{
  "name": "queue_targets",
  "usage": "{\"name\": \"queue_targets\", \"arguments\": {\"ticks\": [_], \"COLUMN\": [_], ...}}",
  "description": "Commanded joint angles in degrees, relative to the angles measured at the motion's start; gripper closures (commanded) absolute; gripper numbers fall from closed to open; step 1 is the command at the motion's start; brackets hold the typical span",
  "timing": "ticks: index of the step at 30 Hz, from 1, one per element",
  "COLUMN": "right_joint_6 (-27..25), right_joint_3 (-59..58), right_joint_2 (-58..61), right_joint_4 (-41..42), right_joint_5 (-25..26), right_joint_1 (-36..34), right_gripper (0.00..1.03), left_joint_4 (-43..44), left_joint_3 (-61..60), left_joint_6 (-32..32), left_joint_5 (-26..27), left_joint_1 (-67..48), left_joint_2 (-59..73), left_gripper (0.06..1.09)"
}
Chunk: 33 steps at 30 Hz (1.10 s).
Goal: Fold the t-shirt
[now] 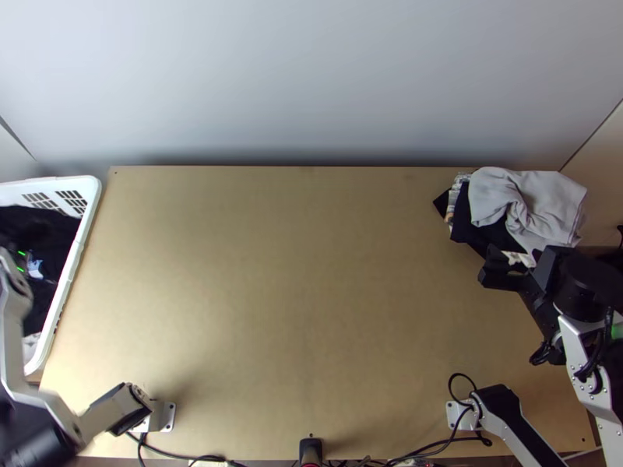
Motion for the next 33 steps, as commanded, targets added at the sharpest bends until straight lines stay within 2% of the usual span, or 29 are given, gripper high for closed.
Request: {"name": "queue_targets", "arguments": {"ticks": [1,7,18,24,33], "right_joint_6": [0.5,0.5,0.4,0.3,-0.2], "right_joint_3": [0.9,3.7,6.2,7.0,7.4], "right_joint_2": [1.0,2.9,5.7,8.4,10.9], "right_joint_4": [-0.3,-1.3,-3.8,-4.4,-4.0], "right_joint_5": [-0.1,-0.1,-0.1,0.0,1.5], "right_joint_1": [-0.9,-1.3,-0.8,-0.1,-0.2], "right_gripper": [0.04,0.04,0.04,0.04,0.04], "left_joint_4": [4.8,4.7,4.8,5.0,5.5], "left_joint_3": [14.4,27.6,46.2,55.0,65.1], "left_joint_6": [-5.1,-6.5,0.6,3.6,4.0], "left_joint_5": [0.4,-0.3,-2.8,-6.5,-12.1], "left_joint_1": [7.6,11.8,17.4,18.7,19.3], "left_joint_2": [19.2,34.9,57.7,67.3,77.0], "left_gripper": [0.10,0.11,0.11,0.11,0.11]}}
